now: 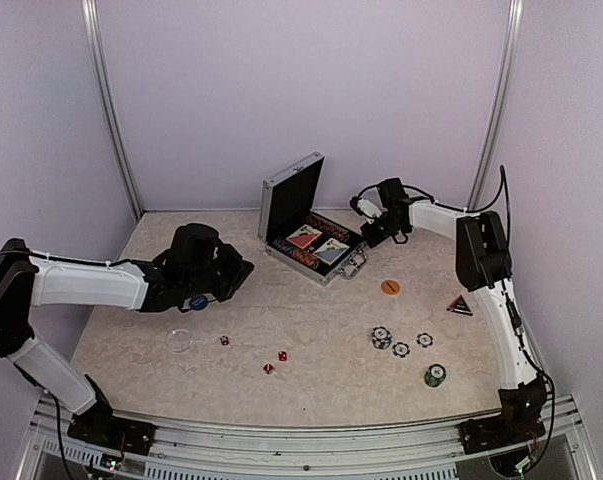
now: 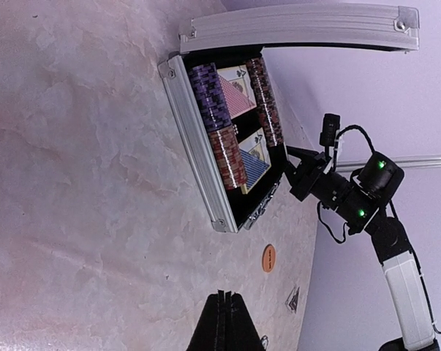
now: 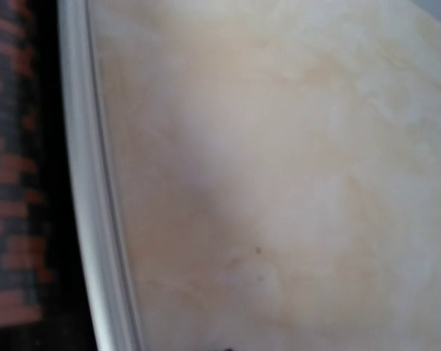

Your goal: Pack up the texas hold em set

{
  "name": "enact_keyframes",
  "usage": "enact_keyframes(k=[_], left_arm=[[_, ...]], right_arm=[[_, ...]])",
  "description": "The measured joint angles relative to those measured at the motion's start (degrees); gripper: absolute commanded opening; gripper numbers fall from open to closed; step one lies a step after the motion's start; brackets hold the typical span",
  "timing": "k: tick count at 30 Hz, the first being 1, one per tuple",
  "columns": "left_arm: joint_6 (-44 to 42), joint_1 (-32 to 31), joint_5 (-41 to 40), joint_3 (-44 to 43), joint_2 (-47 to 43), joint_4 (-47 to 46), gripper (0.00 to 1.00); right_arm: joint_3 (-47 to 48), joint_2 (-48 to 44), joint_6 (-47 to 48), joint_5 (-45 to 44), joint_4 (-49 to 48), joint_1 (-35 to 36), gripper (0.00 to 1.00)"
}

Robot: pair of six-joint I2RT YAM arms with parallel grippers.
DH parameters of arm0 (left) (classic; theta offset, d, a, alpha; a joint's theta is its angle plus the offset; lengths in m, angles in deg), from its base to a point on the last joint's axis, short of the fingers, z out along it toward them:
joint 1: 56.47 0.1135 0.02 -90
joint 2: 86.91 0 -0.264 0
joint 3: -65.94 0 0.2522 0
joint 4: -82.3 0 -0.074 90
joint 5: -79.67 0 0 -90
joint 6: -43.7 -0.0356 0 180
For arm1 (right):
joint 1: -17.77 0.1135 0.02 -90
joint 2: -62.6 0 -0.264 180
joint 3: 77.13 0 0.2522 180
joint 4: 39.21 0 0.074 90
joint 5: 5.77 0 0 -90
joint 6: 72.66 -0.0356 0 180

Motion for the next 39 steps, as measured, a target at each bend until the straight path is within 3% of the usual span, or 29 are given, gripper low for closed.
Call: enact_keyframes(k=[21,39], left_arm=[[0.28,2.23,0.90,5.60,-1.92,-1.42,0.00],[-2.08,8.20,3.21,-2.73,14.71,-2.27,0.00]], right_arm=[[-10.38,-5.97,6.62,1.70,-2.29,1.64,0.00],[-21.99,-13.16,6.95,3.10,-3.48,6.97,0.00]])
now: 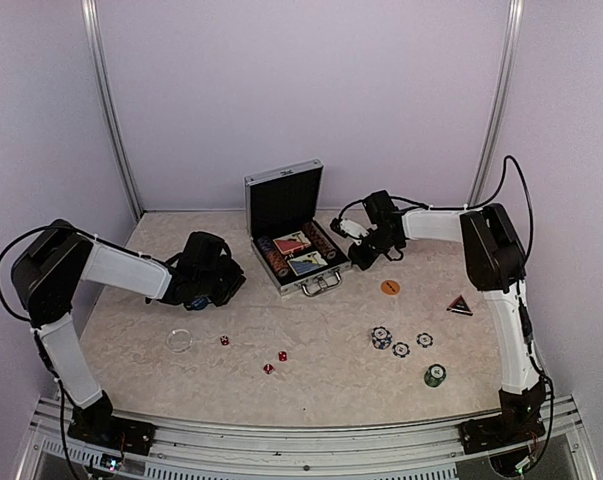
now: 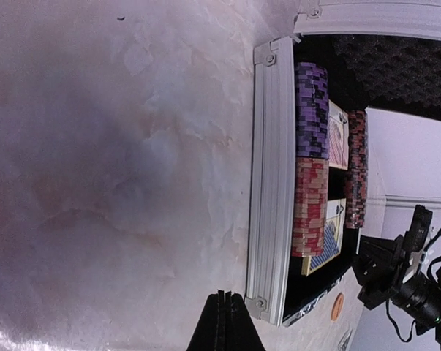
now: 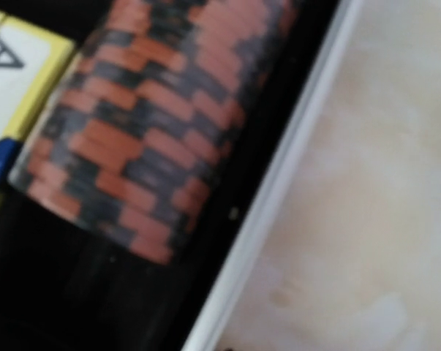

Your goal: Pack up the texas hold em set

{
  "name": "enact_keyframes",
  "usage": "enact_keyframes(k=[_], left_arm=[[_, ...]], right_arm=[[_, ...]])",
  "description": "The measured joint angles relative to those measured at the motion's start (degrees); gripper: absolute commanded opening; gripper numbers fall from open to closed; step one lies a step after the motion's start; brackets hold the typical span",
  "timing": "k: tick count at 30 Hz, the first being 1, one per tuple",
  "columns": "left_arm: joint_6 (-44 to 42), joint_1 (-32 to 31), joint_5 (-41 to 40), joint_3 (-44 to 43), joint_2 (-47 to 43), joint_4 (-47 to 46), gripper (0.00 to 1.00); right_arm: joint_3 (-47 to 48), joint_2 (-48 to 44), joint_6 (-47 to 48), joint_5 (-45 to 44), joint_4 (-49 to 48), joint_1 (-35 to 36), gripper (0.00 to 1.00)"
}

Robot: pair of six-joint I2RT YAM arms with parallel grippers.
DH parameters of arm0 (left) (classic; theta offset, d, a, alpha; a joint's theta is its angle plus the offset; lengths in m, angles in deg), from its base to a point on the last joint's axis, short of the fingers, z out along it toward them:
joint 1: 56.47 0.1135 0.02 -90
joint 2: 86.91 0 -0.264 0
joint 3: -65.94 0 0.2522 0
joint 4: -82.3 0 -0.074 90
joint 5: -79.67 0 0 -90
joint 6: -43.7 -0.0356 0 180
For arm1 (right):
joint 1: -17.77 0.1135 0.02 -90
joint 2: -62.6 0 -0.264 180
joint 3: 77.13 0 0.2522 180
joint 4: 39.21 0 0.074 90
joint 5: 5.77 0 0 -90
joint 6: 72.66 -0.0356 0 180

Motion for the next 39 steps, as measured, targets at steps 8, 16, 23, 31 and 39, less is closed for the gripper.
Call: enact_keyframes(k=[8,16,23,31,39], left_arm=[[-1.97,3.65,0.66,-5.75,5.38,1.03,0.00],[-3.21,7.72,1.49,-9.60,8.41,2.99,0.00],[-4.46,10.99,2.47,-12.92,11.47,3.87,0.00],[-5.40,12.66,3.65,-16.22,15.96,4.83,0.00],[-6.14,12.98,4.28,-19.12,17.59,6.03,0.00]], right_arm=[[-5.44,-2.95,-1.25,1.01,-2.36,2.14,0.00],[-8.81,-5.01,-2.23,0.79,-3.30,5.84,0.00],[-12.90,-7.45,-3.87,1.14,-4.81,8.79,0.00],[-15.72,-8.87,-5.99,0.72,-6.84,10.82,0.00],[-16.00,-8.96,-7.76,0.09,-7.69,14.40,0.00]])
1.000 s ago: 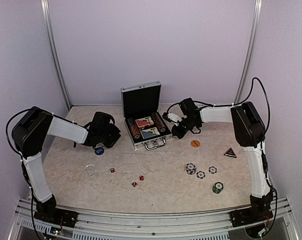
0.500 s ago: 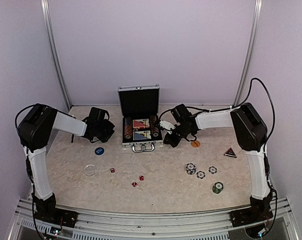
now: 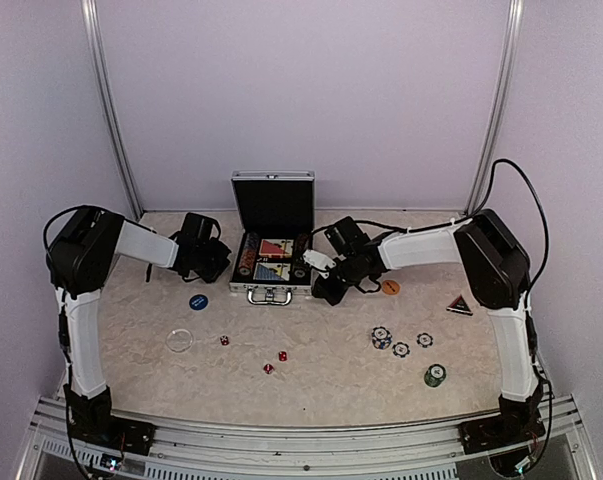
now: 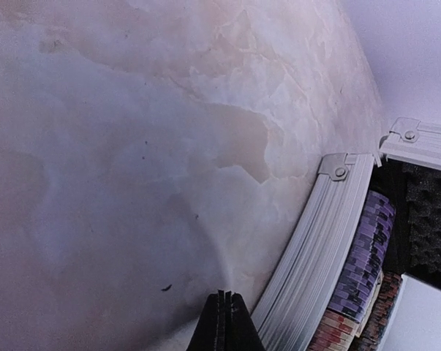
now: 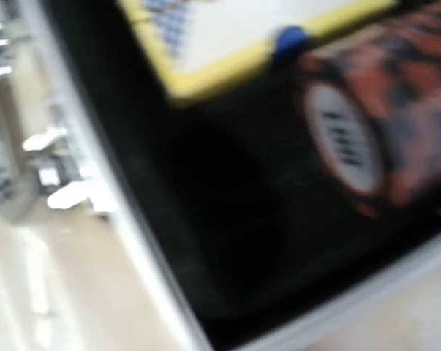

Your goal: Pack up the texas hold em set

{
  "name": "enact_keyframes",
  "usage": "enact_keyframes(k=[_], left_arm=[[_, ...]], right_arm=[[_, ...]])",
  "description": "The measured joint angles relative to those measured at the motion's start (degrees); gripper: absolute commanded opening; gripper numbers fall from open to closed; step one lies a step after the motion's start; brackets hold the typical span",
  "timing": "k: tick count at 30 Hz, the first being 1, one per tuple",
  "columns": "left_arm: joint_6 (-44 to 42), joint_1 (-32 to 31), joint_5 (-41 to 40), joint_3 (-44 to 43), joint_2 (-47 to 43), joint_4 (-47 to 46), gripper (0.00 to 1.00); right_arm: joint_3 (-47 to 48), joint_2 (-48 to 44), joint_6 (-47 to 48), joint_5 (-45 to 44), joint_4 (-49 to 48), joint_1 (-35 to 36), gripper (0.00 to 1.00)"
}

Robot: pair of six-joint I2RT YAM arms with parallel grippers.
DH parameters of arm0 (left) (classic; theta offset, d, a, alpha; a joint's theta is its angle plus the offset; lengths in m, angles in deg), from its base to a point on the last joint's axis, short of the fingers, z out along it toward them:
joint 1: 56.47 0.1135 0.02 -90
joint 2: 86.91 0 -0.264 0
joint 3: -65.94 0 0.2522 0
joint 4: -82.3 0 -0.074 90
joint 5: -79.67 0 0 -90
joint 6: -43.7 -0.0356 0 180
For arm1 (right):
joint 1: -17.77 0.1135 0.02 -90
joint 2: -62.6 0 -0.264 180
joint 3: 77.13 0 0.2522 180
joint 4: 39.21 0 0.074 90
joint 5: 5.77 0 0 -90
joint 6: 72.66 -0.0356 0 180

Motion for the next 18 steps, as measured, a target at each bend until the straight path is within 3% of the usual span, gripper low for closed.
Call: enact_keyframes(k=[6,18], left_arm=[[-0.35,0.92,0.02,-1.03,0.98,0.17,0.00],[-0.72,1.75,2.45,-5.42,4.07,0.46,0.00]], right_arm=[[-1.79,-1.33,-1.75,-0.74,-0.85,2.29,0.00],[-14.12,-14.91,-8.31,-6.43,-2.36,1.79,0.00]])
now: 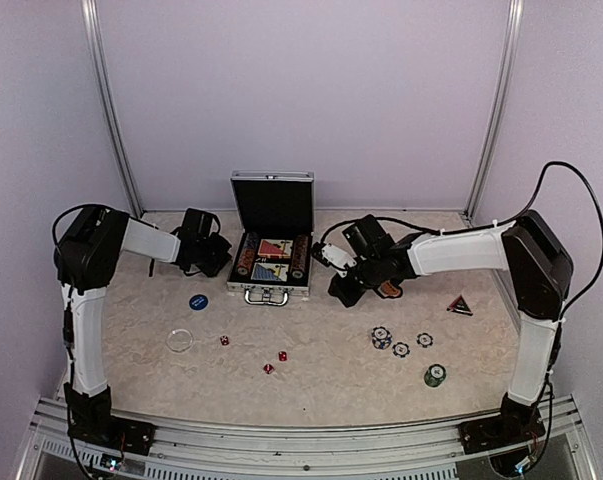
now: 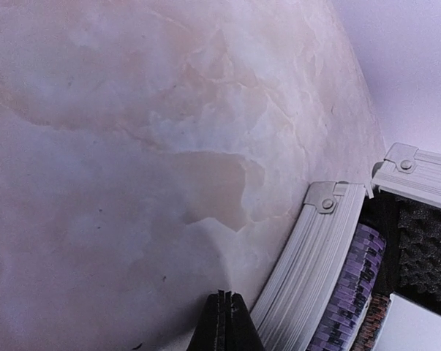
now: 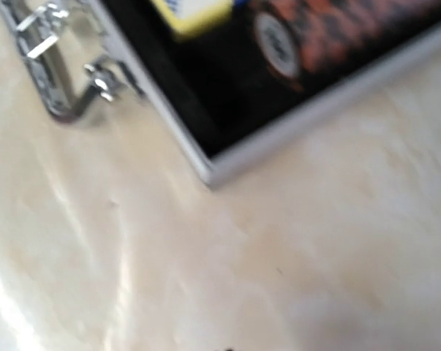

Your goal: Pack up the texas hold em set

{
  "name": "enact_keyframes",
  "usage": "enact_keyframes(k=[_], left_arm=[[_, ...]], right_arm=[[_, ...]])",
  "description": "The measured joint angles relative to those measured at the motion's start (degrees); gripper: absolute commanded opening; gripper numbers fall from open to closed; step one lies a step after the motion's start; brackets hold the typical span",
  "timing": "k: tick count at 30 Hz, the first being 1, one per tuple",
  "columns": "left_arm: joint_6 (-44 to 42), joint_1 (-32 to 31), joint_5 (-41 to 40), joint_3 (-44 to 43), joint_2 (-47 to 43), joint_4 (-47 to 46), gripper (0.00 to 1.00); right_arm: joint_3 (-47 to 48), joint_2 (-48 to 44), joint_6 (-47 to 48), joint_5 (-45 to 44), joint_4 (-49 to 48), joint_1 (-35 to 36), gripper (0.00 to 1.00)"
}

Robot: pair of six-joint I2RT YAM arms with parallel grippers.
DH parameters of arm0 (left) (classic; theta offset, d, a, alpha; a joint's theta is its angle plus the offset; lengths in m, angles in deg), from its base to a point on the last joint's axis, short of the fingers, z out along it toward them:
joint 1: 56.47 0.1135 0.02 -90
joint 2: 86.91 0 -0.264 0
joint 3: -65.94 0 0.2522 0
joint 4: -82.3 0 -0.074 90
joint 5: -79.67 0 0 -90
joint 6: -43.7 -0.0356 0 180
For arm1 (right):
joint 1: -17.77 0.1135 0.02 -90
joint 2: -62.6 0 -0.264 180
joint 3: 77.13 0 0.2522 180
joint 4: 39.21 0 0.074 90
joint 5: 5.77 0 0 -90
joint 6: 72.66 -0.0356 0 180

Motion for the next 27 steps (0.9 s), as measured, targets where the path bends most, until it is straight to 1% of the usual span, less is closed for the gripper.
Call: enact_keyframes(k=[4,11,21,27], left_arm=[[-0.48,0.00,1.68,-1.49,1.22,-0.37,0.00],[-1.68,0.00,4.44,-2.95,2.80,-1.68,0.00],[-3.34,-0.28,4.70,-4.26,3.85,-2.21,0.00],[-4.09,-1.36,5.75,-6.45,5.55,-2.54,0.00]], right_arm=[[-3.67,-3.58,-2.38,-1.53,-0.15,-0.87,0.00],[-5.55,-7.52,-7.21,-2.16,0.04,-4.02,0.00],[-6.64,-8.66,-9.92,-2.40,0.13,-5.90,0.00],[-8.24,-9.70,-11.17,-1.73,0.04,-7.72,0.00]])
